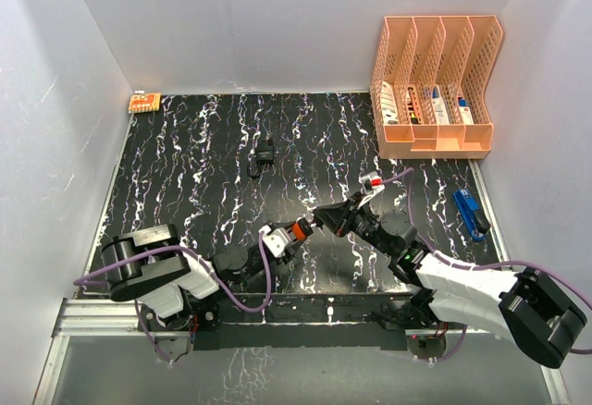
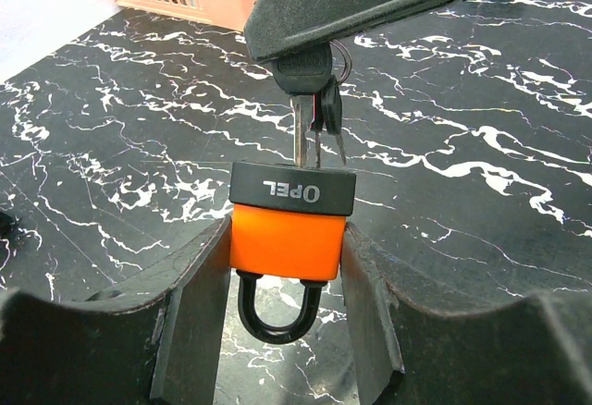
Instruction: Unlock with the key
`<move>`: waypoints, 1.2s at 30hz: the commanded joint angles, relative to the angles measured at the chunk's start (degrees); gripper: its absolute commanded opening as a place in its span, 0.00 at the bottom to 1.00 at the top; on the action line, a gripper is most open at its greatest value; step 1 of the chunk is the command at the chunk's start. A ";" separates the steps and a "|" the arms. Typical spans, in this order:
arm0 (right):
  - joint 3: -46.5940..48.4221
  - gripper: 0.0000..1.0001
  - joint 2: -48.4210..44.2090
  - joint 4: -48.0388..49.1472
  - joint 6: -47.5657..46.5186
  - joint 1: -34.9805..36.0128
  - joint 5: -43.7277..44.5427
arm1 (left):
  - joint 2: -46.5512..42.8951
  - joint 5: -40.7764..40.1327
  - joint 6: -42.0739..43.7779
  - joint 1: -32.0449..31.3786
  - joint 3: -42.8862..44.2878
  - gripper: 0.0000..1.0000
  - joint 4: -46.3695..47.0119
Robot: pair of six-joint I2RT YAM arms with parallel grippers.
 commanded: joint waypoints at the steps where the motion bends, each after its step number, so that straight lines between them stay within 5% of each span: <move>1: -0.19 0.00 0.80 4.46 -0.42 0.61 -0.01 | -2.75 1.21 -0.01 -0.33 2.63 0.00 9.77; 22: -1.50 0.00 1.82 5.35 2.21 1.05 1.23 | -2.56 -2.37 -1.30 -0.34 5.74 0.00 12.12; 36: 1.83 0.00 6.50 1.33 3.61 1.52 -5.61 | -9.81 -2.91 -2.23 -0.34 12.09 0.00 -4.28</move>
